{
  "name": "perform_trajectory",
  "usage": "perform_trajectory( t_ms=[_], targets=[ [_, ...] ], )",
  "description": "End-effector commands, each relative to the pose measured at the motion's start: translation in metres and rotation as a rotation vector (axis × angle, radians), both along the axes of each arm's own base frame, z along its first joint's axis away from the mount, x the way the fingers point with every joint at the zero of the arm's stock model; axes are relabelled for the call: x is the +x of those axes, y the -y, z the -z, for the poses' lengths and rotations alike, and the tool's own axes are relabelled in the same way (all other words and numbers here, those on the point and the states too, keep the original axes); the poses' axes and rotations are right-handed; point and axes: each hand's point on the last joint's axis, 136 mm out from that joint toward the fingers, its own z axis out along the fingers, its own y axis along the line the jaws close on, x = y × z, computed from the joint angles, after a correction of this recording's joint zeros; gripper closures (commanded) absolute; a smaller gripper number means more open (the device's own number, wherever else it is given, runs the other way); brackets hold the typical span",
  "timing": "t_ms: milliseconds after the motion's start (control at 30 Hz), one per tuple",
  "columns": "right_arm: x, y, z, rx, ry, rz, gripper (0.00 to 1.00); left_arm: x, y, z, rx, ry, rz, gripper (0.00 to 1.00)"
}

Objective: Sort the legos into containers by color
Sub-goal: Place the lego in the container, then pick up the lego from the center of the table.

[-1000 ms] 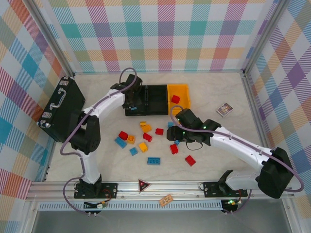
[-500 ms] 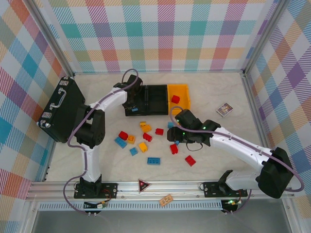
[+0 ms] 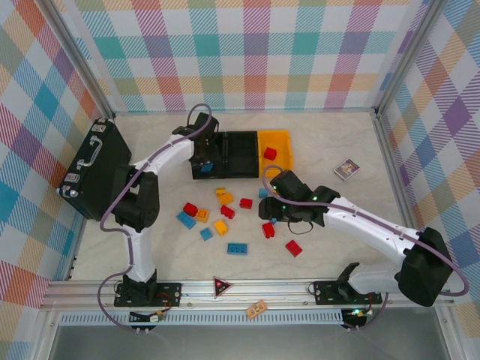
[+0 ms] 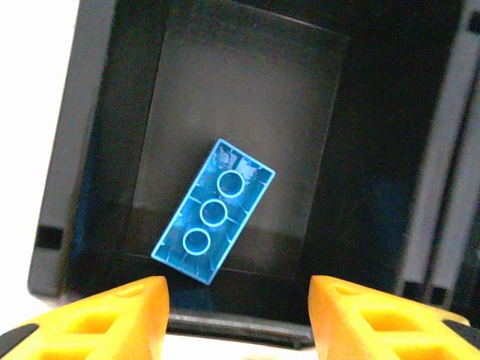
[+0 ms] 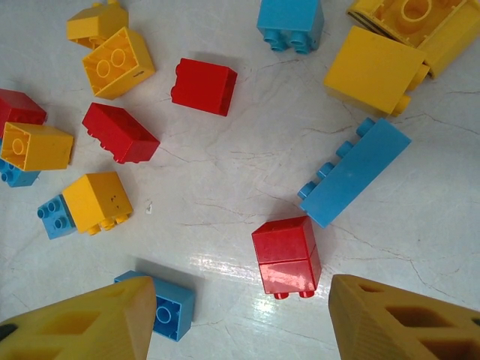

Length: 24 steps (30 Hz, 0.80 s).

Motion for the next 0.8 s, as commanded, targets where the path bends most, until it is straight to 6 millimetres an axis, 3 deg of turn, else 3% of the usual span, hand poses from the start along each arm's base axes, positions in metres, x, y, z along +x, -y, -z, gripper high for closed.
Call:
perform_trajectory(
  t_ms=[0, 267, 533, 767],
  targets=[
    [0.000, 0.004, 0.003, -0.027, 0.003, 0.021, 0.37, -0.014, 0.007, -0.032, -0.048, 0.042, 0.041, 0.48],
    [0.008, 0.020, 0.006, -0.105, -0.005, 0.068, 0.33, -0.054, 0.022, -0.047, -0.131, 0.059, 0.117, 0.48],
    [0.013, 0.021, 0.027, -0.167, -0.082, 0.104, 0.33, -0.106, 0.035, -0.041, -0.189, 0.047, 0.196, 0.46],
    [0.030, 0.023, 0.052, -0.193, -0.127, 0.212, 0.36, -0.144, 0.034, -0.039, -0.237, 0.066, 0.213, 0.45]
  ],
)
